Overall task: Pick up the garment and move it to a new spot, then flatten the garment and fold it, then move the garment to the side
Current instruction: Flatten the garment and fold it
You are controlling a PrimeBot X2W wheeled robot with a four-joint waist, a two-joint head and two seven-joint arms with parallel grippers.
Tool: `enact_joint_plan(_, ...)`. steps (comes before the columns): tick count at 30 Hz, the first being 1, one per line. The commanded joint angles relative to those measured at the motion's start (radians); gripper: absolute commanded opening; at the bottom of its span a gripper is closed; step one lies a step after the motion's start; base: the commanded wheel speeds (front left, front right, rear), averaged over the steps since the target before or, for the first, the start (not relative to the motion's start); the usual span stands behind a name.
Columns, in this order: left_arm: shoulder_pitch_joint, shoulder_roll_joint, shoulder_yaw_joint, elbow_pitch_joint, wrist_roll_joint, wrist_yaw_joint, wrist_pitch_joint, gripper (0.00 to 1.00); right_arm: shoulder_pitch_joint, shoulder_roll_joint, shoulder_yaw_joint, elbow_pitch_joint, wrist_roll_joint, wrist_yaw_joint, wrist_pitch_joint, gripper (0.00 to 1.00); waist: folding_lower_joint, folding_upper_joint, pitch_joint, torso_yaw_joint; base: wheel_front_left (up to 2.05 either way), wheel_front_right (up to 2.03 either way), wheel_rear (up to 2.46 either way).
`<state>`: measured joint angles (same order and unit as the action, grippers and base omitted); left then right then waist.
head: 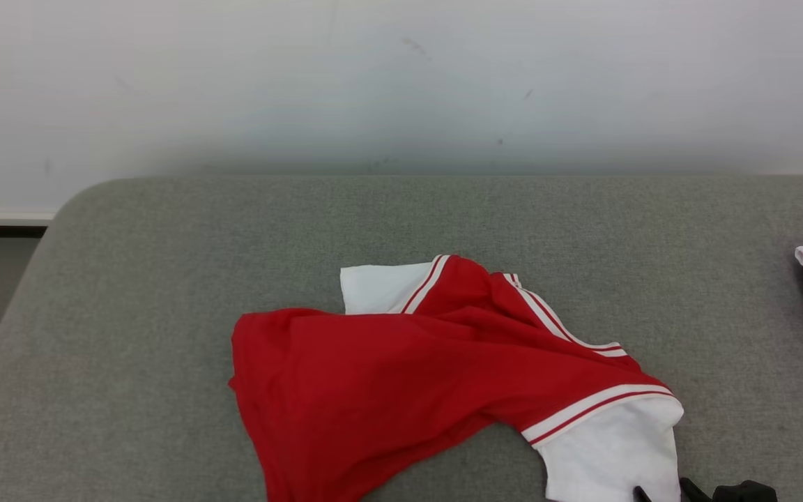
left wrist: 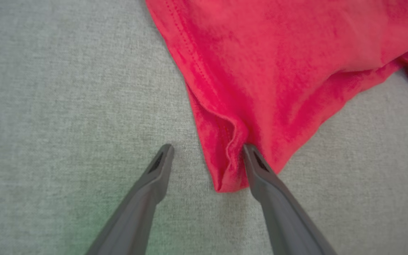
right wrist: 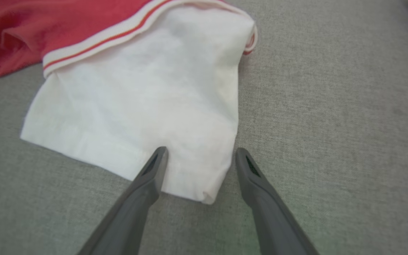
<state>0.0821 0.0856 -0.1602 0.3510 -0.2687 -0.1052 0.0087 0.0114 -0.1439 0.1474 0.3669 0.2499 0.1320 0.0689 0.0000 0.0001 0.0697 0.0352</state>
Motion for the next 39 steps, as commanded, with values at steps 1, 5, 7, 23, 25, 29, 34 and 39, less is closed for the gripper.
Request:
enact_joint_plan(1, -0.005, 0.004, -0.005, 0.012, -0.005, -0.004, 0.01, 1.0, -0.01, -0.004, 0.0, 0.005, 0.01, -0.003, -0.005, 1.0, 0.0, -0.0001, 0.003, 0.001, 0.0, 0.0, 0.0)
enact_joint_plan(5, -0.008, -0.004, -0.042, 0.025, -0.034, -0.016, 0.028, 1.0, -0.019, -0.005, 0.011, 0.023, 0.015, -0.003, 0.014, 1.0, 0.0, -0.0001, 0.011, 0.002, 0.0, 0.0, 0.0)
enact_joint_plan(7, -0.008, -0.009, -0.066, 0.028, -0.045, -0.023, 0.043, 1.0, -0.024, -0.002, 0.023, 0.033, 0.024, -0.003, 0.027, 1.0, 0.0, -0.0001, 0.017, 0.001, 0.0, 0.0, 0.0)
enact_joint_plan(23, -0.074, -0.019, -0.166, 0.071, -0.204, -0.029, 0.077, 0.0, -0.129, 0.041, 0.162, 0.097, 0.2, 0.004, 0.096, 0.0, 0.0, -0.0001, 0.03, 0.002, 0.0, 0.0, 0.0)
enact_joint_plan(25, -0.081, -0.013, -0.158, 0.049, -0.257, -0.027, 0.077, 0.0, -0.141, 0.03, 0.15, 0.069, 0.266, 0.001, 0.084, 0.0, 0.0, -0.0001, 0.019, 0.003, 0.0, 0.0, 0.0)
enact_joint_plan(29, -0.078, 0.022, -0.129, -0.059, -0.349, -0.026, 0.086, 0.0, -0.136, -0.007, 0.124, -0.027, 0.388, -0.002, 0.068, 0.0, 0.0, -0.0001, -0.013, 0.005, 0.0, 0.0, 0.0)
enact_joint_plan(34, -0.041, 0.065, -0.092, -0.294, -0.455, -0.025, 0.152, 0.0, -0.096, -0.05, 0.04, -0.208, 0.525, -0.002, 0.066, 0.0, 0.0, -0.0001, -0.059, 0.002, 0.0, 0.0, 0.0)
enact_joint_plan(39, -0.008, 0.105, -0.048, -0.59, -0.577, -0.016, 0.26, 0.0, -0.058, -0.071, -0.07, -0.432, 0.636, -0.001, 0.1, 0.0, 0.0, -0.0001, -0.092, -0.008, 0.0, 0.0, 0.0)
